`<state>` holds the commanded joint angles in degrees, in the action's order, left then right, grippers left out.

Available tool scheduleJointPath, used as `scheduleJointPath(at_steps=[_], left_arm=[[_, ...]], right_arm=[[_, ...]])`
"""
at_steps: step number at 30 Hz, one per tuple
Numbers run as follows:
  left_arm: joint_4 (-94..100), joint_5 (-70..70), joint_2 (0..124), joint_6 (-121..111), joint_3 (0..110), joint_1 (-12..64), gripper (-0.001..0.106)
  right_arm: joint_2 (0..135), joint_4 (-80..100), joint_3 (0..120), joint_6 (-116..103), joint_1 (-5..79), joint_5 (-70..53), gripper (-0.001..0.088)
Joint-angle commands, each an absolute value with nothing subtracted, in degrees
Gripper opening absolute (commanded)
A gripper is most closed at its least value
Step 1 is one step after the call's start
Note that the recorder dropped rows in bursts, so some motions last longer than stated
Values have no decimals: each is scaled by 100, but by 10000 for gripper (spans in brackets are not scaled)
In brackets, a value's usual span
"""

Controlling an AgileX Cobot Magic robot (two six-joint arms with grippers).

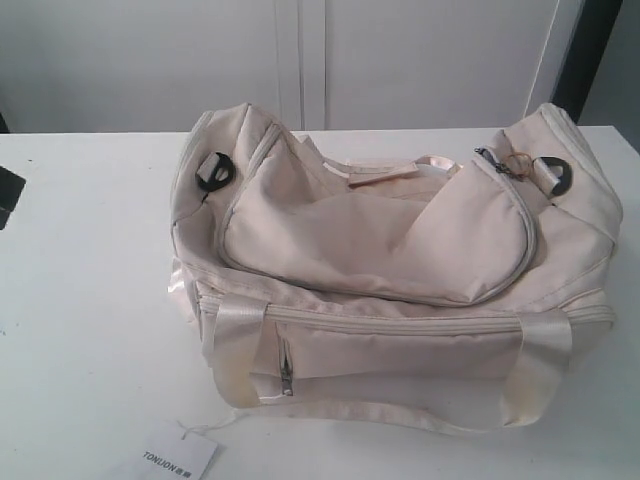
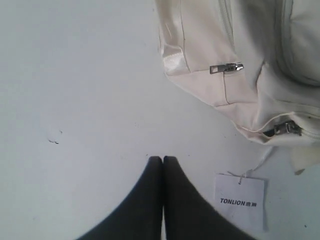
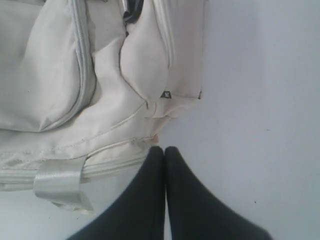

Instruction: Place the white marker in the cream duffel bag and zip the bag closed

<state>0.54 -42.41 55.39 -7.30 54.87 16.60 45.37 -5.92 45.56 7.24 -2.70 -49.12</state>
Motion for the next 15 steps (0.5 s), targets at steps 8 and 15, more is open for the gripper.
scheduleJointPath(at_steps=[8,15], left_arm=[[354,-3377,4299,-730,4292,1660,0],[688,-2330,3600,-715,3355,1660,0]], right_arm=[[2921,-527,3694,724,-270,-4477,0],[1124,-527,2696,724,-270,-3257,0]])
